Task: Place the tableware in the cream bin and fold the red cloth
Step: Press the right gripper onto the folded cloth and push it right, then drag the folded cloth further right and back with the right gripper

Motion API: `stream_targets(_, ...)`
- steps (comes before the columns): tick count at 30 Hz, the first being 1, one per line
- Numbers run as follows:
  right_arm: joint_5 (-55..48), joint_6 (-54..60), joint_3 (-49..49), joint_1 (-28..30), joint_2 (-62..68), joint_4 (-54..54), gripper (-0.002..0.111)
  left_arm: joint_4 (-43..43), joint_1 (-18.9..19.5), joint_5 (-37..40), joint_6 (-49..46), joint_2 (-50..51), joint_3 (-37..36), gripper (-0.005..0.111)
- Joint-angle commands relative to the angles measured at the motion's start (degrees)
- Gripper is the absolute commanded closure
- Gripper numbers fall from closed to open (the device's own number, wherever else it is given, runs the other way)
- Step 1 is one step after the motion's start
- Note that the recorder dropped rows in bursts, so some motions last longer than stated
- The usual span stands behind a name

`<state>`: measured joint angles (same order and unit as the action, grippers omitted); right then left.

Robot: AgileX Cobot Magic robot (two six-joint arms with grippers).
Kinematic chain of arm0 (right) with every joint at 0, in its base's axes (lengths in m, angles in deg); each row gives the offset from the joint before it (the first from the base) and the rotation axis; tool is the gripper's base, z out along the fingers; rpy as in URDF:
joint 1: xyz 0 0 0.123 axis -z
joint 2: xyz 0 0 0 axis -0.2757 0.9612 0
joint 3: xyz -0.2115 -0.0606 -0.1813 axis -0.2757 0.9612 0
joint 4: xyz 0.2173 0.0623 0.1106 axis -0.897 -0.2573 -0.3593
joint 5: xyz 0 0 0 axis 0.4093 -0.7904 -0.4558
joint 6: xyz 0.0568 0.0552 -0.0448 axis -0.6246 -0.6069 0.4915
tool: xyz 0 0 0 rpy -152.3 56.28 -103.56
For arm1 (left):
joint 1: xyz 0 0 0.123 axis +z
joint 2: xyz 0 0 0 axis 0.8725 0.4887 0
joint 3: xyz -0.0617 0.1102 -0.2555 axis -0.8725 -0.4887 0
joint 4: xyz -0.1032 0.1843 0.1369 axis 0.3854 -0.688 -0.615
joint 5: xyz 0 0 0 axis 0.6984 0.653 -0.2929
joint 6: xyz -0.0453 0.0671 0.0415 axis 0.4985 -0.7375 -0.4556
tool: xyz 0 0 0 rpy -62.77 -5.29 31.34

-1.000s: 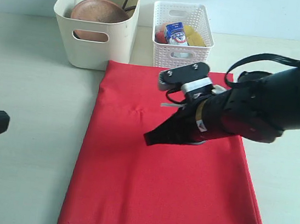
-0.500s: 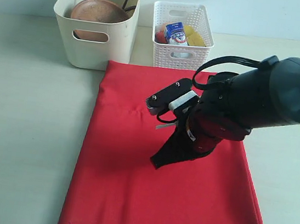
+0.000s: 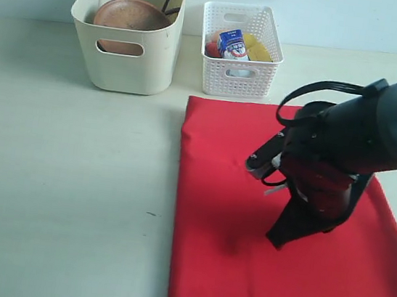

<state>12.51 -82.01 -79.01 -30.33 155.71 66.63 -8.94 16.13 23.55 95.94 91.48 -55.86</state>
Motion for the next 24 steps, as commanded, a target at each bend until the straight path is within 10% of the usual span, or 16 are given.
stream_targets(1, -0.42, -1.4, 2.72, 7.26, -1.35, -1.99, 0.108, -0.05, 0.14, -0.48, 0.72, -0.37, -0.11, 0.107)
stream_targets(12, 18.88, 19.39, 2.24, 8.37, -12.22, -27.0, 0.108, -0.05, 0.14, -0.48, 0.83, -0.37, -0.11, 0.107)
stream_targets(24, 14.92, 29.13, -3.76, 8.89, 0.11, -32.7, 0.108, -0.05, 0.14, -0.1, 0.84, -0.37, -0.11, 0.107)
